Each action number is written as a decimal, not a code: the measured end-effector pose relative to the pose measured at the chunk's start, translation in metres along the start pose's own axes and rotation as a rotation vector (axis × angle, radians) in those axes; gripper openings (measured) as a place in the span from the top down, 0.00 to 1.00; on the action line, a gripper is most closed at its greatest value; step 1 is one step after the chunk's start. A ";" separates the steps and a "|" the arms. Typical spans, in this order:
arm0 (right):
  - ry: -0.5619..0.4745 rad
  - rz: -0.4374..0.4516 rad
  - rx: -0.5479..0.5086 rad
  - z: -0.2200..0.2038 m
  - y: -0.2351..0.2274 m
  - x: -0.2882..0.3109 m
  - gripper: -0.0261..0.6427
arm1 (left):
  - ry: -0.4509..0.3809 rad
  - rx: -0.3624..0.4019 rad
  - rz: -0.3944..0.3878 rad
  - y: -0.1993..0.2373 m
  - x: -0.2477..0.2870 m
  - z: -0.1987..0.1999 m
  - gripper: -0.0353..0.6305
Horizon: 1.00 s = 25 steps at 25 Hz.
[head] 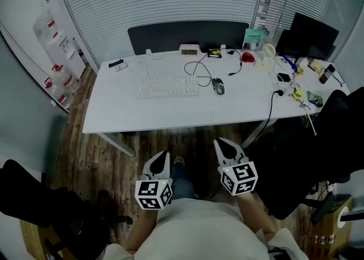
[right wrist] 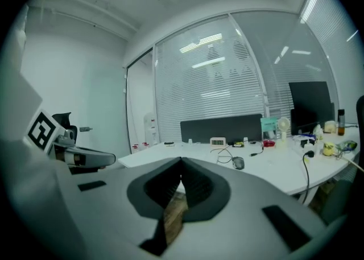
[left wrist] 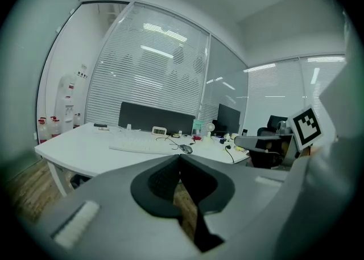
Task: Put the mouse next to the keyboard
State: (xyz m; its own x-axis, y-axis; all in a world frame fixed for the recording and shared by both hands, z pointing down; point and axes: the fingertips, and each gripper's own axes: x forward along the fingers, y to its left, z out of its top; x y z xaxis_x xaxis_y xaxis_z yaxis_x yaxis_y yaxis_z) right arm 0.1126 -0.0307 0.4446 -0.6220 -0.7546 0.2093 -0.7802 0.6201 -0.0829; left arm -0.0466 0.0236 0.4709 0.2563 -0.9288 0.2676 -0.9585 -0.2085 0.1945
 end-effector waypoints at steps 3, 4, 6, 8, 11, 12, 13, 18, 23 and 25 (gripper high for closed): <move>-0.005 0.001 0.009 -0.004 0.007 -0.009 0.96 | -0.001 0.004 -0.017 -0.005 -0.008 -0.004 0.93; -0.009 0.000 0.011 -0.004 0.009 -0.011 0.96 | -0.001 0.008 -0.022 -0.007 -0.009 -0.004 0.93; -0.017 0.003 0.012 -0.004 0.011 -0.013 0.96 | -0.003 0.013 -0.032 -0.010 -0.010 -0.004 0.93; -0.026 0.010 0.012 -0.003 0.013 -0.014 0.96 | -0.006 0.016 -0.041 -0.012 -0.010 -0.004 0.93; -0.037 -0.002 0.012 -0.001 0.012 -0.016 0.96 | -0.008 0.019 -0.049 -0.014 -0.010 -0.003 0.93; -0.040 -0.007 0.010 -0.001 0.012 -0.016 0.96 | -0.009 0.019 -0.050 -0.014 -0.011 -0.002 0.93; -0.043 -0.010 0.006 0.000 0.012 -0.016 0.96 | -0.010 0.018 -0.050 -0.013 -0.011 -0.002 0.93; -0.058 -0.011 -0.012 0.005 0.014 -0.016 0.96 | -0.008 0.020 -0.047 -0.010 -0.012 -0.001 0.93; -0.071 -0.012 -0.008 0.008 0.012 -0.015 0.96 | -0.006 0.031 -0.046 -0.008 -0.008 0.001 0.93; -0.069 -0.012 -0.007 0.008 0.011 -0.015 0.96 | -0.003 0.030 -0.048 -0.008 -0.007 0.001 0.93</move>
State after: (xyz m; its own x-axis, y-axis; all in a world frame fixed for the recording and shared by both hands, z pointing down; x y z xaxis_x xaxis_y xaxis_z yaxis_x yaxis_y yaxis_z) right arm 0.1125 -0.0141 0.4330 -0.6158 -0.7748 0.1429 -0.7873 0.6120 -0.0740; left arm -0.0406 0.0315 0.4662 0.3013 -0.9186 0.2557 -0.9486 -0.2615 0.1781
